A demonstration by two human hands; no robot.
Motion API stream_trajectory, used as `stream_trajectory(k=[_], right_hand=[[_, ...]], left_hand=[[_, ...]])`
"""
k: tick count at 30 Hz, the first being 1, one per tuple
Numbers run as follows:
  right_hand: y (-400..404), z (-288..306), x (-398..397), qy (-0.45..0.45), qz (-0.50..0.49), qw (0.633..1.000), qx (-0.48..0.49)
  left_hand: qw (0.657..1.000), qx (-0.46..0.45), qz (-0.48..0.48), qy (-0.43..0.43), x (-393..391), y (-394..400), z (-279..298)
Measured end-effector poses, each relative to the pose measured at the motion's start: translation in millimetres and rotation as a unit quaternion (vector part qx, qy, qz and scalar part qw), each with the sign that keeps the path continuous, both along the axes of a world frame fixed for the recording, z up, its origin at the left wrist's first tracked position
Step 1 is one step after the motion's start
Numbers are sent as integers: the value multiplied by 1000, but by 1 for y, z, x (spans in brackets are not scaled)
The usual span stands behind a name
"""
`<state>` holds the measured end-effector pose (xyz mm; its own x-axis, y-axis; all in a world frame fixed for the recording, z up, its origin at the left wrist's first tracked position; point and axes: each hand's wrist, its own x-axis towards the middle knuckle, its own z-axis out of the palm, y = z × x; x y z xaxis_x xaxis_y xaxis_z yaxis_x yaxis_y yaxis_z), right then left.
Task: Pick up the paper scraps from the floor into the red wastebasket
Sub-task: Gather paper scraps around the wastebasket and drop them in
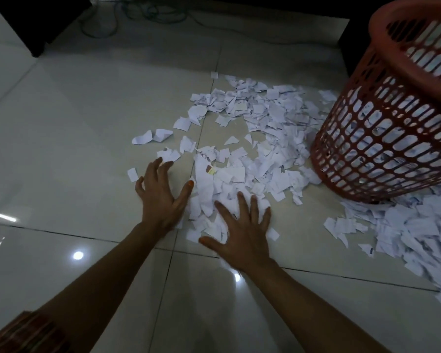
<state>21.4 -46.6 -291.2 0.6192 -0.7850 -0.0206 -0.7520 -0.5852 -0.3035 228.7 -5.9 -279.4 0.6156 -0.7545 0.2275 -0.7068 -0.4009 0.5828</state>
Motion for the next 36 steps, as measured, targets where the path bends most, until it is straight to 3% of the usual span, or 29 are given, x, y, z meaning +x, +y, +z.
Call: stream_trajectory(k=[4, 10, 15, 22, 27, 36], right_hand=[[-5, -1, 1, -92, -3, 993, -72], [-18, -12, -4, -195, 13, 977, -90], [-33, 1, -27, -283, 12, 954, -103], [-54, 16, -68, -292, -97, 949, -71], [-61, 25, -76, -314, -128, 938, -75], [-64, 49, -62, -342, -118, 929, -75]], left_hand=[[999, 39, 13, 14, 15, -14, 3], [984, 53, -173, -6, -17, -48, -3], [972, 65, -226, -11, -52, -78, -14], [921, 201, -300, -149, -72, -111, -22], [950, 87, -263, -146, -77, -112, -21], [946, 73, -279, -150, -78, -100, -9]])
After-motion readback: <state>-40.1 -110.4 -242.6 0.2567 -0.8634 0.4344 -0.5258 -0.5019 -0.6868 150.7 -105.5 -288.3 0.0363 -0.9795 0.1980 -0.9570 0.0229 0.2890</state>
